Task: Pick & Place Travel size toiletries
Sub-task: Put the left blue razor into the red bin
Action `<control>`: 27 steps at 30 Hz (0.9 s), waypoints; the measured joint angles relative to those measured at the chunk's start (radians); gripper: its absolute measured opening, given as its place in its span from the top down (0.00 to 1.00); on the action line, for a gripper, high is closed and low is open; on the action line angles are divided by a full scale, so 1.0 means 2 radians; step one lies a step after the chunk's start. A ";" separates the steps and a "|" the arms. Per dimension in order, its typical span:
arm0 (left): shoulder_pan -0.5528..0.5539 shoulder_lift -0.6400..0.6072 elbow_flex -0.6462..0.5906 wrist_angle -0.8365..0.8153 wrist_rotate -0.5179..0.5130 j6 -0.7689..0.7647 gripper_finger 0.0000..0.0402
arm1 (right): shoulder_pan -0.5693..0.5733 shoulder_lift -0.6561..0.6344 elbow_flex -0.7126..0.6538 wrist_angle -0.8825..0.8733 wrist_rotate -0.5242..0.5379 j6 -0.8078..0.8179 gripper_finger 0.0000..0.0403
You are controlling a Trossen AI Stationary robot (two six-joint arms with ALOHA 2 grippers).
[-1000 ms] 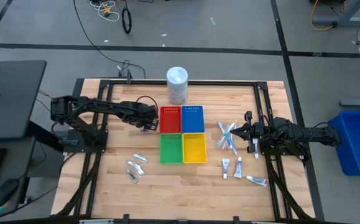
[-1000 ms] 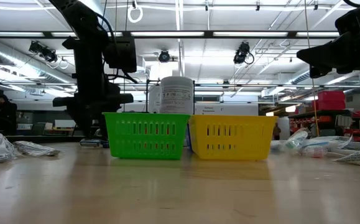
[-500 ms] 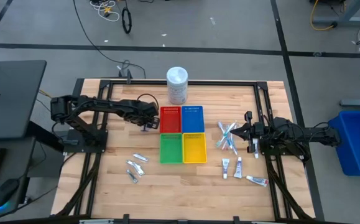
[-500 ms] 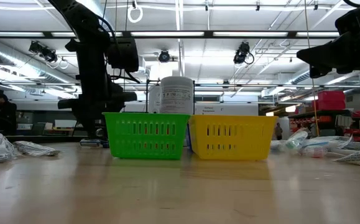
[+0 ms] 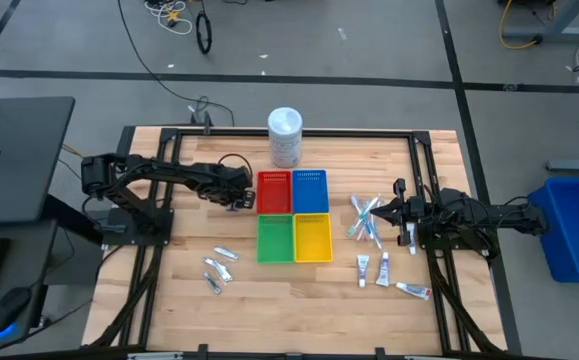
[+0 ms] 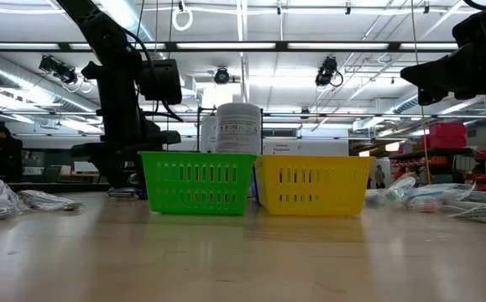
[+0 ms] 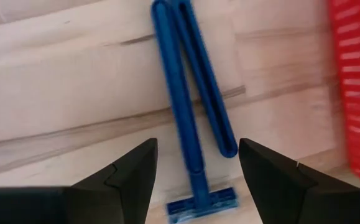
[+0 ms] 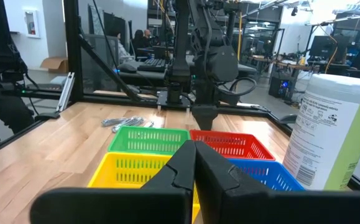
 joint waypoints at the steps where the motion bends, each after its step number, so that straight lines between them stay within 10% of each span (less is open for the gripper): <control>1: 0.000 0.000 0.000 -0.005 -0.002 -0.002 0.42 | 0.000 0.000 0.000 0.000 0.000 0.000 0.97; 27: 0.005 0.000 -0.002 -0.044 0.015 -0.008 0.63 | 0.000 0.000 0.000 0.000 0.000 0.000 0.97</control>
